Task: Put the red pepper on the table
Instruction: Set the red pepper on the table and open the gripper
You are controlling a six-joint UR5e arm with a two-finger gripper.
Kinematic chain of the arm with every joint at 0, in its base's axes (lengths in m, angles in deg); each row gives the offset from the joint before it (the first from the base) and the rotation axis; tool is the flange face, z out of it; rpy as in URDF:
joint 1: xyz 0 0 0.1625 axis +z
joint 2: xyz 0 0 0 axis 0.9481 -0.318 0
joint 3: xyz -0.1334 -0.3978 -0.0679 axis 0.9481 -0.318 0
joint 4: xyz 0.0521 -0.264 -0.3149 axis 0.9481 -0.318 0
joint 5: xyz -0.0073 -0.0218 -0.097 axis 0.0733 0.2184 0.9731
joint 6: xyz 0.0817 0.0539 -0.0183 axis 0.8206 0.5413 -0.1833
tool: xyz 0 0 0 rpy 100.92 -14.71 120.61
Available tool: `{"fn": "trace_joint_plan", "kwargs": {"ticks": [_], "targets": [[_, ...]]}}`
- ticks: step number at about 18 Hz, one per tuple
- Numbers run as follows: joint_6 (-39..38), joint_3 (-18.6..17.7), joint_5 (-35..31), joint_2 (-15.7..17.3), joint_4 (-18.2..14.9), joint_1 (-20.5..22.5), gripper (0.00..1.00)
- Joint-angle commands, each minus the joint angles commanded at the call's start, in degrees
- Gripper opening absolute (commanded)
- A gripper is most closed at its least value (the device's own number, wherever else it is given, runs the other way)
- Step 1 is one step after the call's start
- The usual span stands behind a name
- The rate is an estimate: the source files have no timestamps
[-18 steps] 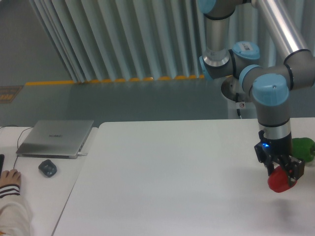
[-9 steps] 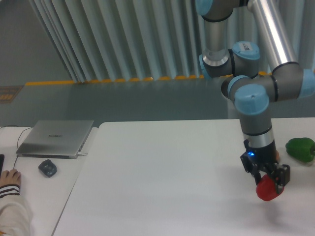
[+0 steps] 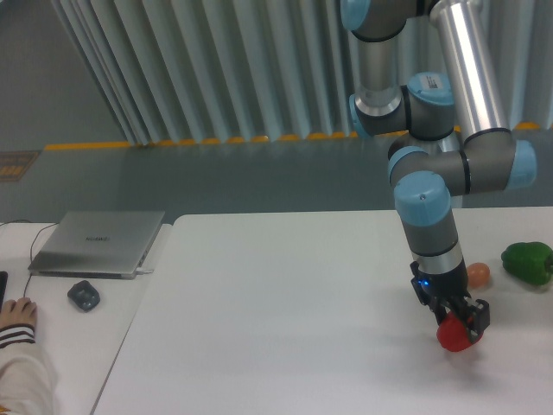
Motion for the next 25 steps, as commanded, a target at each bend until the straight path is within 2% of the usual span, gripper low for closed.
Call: {"fn": "trace_joint_plan", "kwargs": {"ticks": [1, 2, 4, 7, 9, 10, 11, 16, 18, 20, 22, 24, 25], "targets": [[-0.3, 0.0, -1.0, -0.1, 0.1, 0.0, 0.54], [-0.9, 0.0, -1.8, -0.3, 0.1, 0.0, 0.54], [-1.1, -0.1, -3.8, -0.6, 0.3, -0.2, 0.67], [-1.8, 0.1, -5.3, -0.9, 0.4, -0.6, 0.70], [-1.9, 0.2, -5.5, -1.0, 0.5, -0.6, 0.75], [-1.8, 0.2, -5.5, -1.0, 0.5, -0.6, 0.91], [-1.8, 0.2, -5.5, -1.0, 0.6, -0.6, 1.00], [-1.1, 2.2, -5.4, -0.7, 1.1, -0.4, 1.00], [3.1, 3.3, -5.4, 0.3, 0.4, -0.2, 1.00], [10.4, 3.4, -5.3, 1.3, -0.5, 0.4, 1.00], [19.2, 3.4, -3.8, 2.5, -3.7, 1.5, 1.00], [24.1, 4.3, -1.0, 3.6, -7.1, 2.2, 1.00], [26.3, 6.1, -0.8, 4.1, -12.4, 2.2, 1.00]]}}
